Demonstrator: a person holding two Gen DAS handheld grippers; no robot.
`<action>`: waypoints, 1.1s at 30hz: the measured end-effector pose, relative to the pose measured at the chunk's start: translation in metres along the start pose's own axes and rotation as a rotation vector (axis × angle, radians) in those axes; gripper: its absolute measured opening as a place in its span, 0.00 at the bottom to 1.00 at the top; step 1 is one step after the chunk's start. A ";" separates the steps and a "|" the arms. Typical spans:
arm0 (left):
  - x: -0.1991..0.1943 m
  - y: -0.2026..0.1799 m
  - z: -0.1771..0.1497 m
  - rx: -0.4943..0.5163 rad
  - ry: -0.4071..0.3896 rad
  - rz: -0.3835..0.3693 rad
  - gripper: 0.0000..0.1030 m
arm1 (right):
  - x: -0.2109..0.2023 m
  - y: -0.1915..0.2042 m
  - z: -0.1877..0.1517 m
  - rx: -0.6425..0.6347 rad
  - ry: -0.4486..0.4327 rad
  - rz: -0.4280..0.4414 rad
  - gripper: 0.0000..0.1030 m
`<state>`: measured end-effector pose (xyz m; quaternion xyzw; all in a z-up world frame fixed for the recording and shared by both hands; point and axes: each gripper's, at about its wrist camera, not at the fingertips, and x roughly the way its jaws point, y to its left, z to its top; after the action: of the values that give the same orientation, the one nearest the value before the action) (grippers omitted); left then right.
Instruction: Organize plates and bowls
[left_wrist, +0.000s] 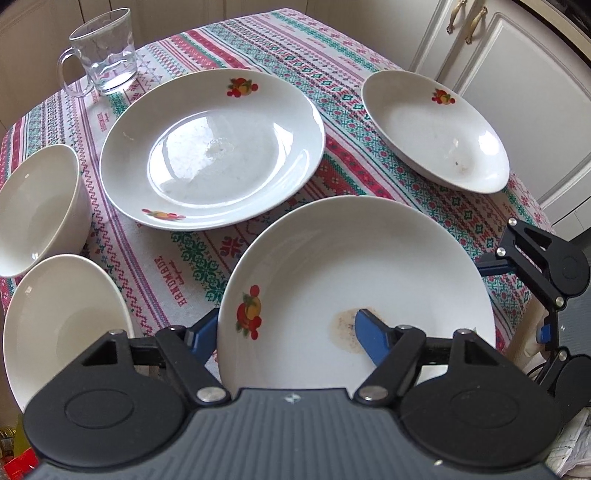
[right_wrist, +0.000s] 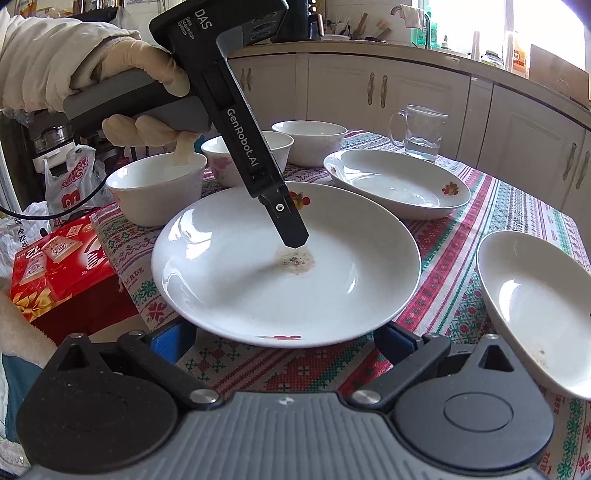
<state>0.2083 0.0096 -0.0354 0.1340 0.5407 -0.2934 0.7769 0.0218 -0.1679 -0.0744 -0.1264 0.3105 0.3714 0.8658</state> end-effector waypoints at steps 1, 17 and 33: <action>0.000 0.000 -0.001 -0.002 0.001 -0.005 0.73 | -0.001 0.000 0.000 -0.002 0.000 0.001 1.00; 0.007 -0.006 0.003 0.009 0.035 0.024 0.75 | 0.001 -0.003 0.001 -0.013 0.000 0.011 1.00; 0.009 -0.004 0.009 0.005 0.044 -0.017 0.75 | -0.001 -0.007 0.000 -0.016 0.015 0.011 1.00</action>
<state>0.2144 -0.0012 -0.0398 0.1376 0.5583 -0.2983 0.7618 0.0263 -0.1729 -0.0737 -0.1343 0.3149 0.3774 0.8604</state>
